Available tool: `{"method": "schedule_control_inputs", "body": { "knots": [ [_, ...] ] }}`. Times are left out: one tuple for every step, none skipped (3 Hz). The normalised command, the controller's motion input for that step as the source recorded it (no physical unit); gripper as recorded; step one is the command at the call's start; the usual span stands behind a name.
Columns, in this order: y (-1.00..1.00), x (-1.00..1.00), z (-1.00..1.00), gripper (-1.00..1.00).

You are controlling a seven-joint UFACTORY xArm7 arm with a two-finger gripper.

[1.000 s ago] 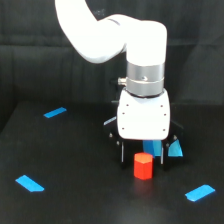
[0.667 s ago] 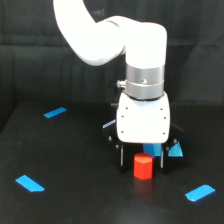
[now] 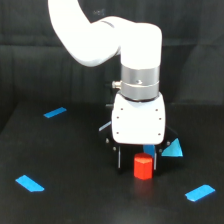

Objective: Pick up the red object from the table

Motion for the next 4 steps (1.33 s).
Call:
{"method": "schedule_control_inputs", "body": {
  "knots": [
    [0.09, -0.08, -0.31, -1.0],
    [0.09, 0.03, -0.27, -1.0],
    [0.02, -0.08, -0.1, -1.0],
    [0.03, -0.12, 0.0, -1.0]
  ]
}}
